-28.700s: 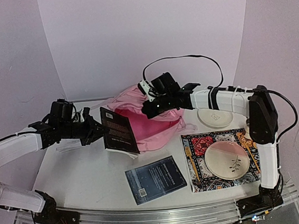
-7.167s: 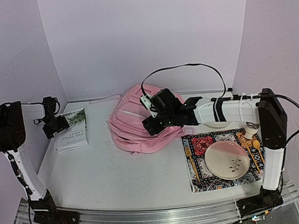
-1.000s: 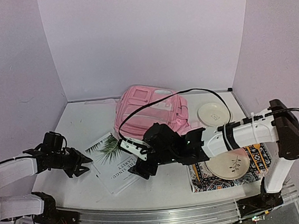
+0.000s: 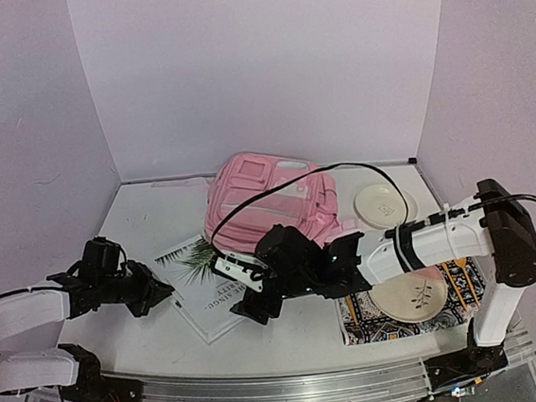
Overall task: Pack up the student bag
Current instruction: Grab the book at the center of the board, then pass from the left arm to the right
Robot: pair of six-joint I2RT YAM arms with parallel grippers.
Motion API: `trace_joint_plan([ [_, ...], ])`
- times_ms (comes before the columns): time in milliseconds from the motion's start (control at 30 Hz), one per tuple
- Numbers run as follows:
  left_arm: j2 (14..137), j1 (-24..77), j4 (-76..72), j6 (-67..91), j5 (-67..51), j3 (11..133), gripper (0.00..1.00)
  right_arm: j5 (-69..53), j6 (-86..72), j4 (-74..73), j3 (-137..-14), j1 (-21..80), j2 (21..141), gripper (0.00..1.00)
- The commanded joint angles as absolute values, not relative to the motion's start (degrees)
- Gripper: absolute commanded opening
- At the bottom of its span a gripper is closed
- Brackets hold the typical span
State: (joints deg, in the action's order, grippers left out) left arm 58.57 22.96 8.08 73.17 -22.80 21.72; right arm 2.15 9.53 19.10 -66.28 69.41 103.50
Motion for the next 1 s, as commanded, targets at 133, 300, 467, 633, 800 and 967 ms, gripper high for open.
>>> trace_joint_plan([
  [133, 56.9, 23.2, 12.0, 75.7, -23.5, 28.1, 0.00, 4.7, 21.8, 25.5, -62.4, 71.1, 101.2, 0.81],
  [300, 57.7, 23.3, 14.7, 75.8, -24.2, 32.1, 0.00, 11.2, 31.8, 29.8, -59.7, 73.6, 103.8, 0.81],
  [467, 57.3, 23.2, 16.7, 76.3, -24.6, 33.9, 0.00, 18.3, 36.2, 38.1, -57.7, 74.9, 107.0, 0.81],
  [633, 56.7, 23.2, 17.3, 77.0, -24.6, 34.2, 0.00, 22.0, 37.6, 43.0, -59.4, 75.5, 111.2, 0.82],
  [800, 56.7, 23.4, 17.5, 77.3, -24.7, 34.7, 0.00, 26.0, 38.9, 45.2, -62.3, 76.2, 117.0, 0.82],
  [967, 56.4, 23.7, 17.9, 77.9, -24.9, 35.0, 0.00, 30.5, 38.8, 48.5, -64.3, 76.5, 121.0, 0.76],
])
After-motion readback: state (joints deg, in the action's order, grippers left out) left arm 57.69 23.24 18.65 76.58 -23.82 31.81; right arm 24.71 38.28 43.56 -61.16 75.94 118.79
